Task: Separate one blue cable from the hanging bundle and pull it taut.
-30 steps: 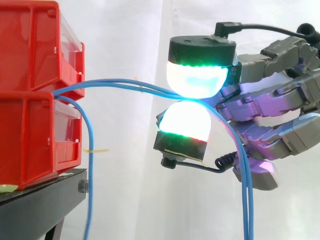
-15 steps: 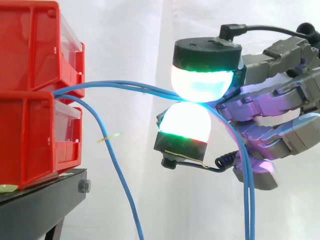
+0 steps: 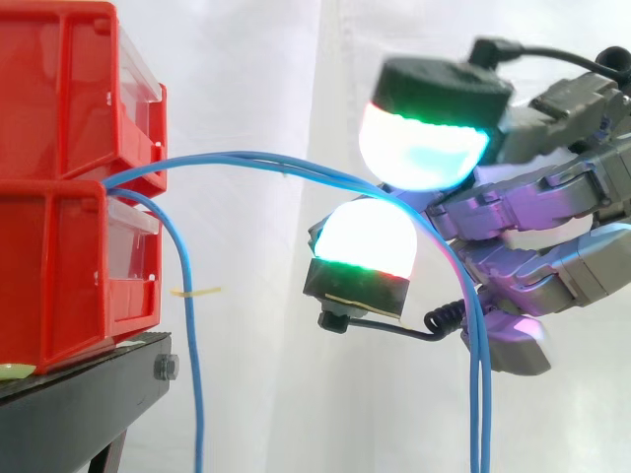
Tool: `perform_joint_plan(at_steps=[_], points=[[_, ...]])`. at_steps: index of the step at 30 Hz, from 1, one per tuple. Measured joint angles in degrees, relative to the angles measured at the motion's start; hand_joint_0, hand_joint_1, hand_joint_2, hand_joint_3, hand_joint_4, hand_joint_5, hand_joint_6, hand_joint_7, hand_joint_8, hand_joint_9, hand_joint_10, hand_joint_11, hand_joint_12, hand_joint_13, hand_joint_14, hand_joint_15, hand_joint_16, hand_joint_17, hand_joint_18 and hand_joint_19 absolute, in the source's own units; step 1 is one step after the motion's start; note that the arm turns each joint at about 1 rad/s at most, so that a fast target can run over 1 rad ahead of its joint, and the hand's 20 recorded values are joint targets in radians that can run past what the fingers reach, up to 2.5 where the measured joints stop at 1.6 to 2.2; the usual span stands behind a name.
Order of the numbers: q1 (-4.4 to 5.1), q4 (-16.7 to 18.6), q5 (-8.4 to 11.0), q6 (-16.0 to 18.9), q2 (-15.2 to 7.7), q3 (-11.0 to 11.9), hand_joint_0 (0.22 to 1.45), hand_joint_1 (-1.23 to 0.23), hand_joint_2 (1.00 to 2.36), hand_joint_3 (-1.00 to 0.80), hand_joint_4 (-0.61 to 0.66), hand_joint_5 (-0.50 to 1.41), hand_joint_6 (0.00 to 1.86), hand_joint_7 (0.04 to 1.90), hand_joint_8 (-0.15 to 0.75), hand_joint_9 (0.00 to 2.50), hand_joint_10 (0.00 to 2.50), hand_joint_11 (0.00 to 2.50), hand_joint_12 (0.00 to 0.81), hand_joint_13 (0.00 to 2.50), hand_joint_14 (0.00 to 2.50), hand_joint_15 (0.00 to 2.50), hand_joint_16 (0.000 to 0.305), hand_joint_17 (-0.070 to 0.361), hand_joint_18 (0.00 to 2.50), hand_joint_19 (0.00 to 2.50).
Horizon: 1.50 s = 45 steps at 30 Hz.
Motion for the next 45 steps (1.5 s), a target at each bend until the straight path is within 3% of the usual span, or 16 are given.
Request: perform_joint_plan(at_steps=[2,6,13,22,28,30,33,36,39,42,45], points=[[0.00,0.0,0.02,0.0,0.0,0.0,0.54,-0.40,1.00,-0.50,0.11,0.15,0.50,1.34,0.168,2.36,0.04,0.93,0.320,1.67,0.02,1.02,0.046,0.104,1.08,0.88],[0.01,0.0,0.03,0.0,0.0,0.0,0.66,-0.53,1.00,-0.46,0.11,0.15,0.50,1.34,0.148,2.36,0.04,0.95,0.306,1.67,0.02,1.02,0.043,0.098,1.05,0.90],[0.01,0.0,0.13,0.0,0.0,0.0,0.71,-0.61,1.01,-0.27,0.12,0.15,0.50,1.34,0.085,2.39,0.04,0.93,0.312,1.69,0.02,1.03,0.043,0.097,1.08,0.89],[0.01,0.0,0.14,0.0,0.0,0.0,0.71,-0.72,1.02,-0.18,0.06,0.16,0.50,1.33,0.163,2.36,0.04,0.94,0.322,1.67,0.02,1.01,0.046,0.103,1.07,0.86],[0.01,0.0,0.14,0.0,0.0,0.0,0.71,-0.89,1.02,-0.23,0.06,0.15,0.50,1.33,0.156,2.34,0.04,0.94,0.314,1.65,0.03,1.01,0.044,0.100,1.05,0.86],[0.01,0.0,0.12,0.0,0.0,0.0,0.70,-0.91,1.01,-0.37,0.07,0.15,0.50,1.33,0.159,2.34,0.04,0.95,0.313,1.64,0.03,1.02,0.043,0.097,1.04,0.87],[0.01,0.0,0.07,0.0,0.0,0.0,0.60,-0.82,1.00,-0.50,0.08,0.15,0.50,1.33,0.154,2.35,0.04,0.94,0.309,1.65,0.02,1.02,0.044,0.098,1.04,0.87],[0.01,0.0,0.06,0.0,0.0,0.0,0.48,-0.51,1.00,-0.50,0.10,0.16,0.50,1.32,0.161,2.38,0.04,0.91,0.341,1.69,0.02,0.99,0.051,0.114,1.12,0.82],[0.01,0.0,0.06,0.0,0.0,0.0,0.51,-0.30,1.00,-0.50,0.10,0.16,0.50,1.33,0.143,2.39,0.04,0.92,0.325,1.69,0.02,1.00,0.048,0.109,1.09,0.85],[0.01,0.0,0.06,0.0,0.0,-0.1,0.59,-0.30,1.00,-0.50,0.09,0.15,0.50,1.33,0.126,2.38,0.04,0.93,0.305,1.67,0.02,1.02,0.044,0.099,1.04,0.88],[0.01,0.0,0.02,0.0,0.0,0.0,0.67,-0.46,1.00,-0.50,0.10,0.15,0.50,1.32,0.101,2.38,0.04,0.93,0.303,1.67,0.03,1.02,0.042,0.095,1.05,0.89]])
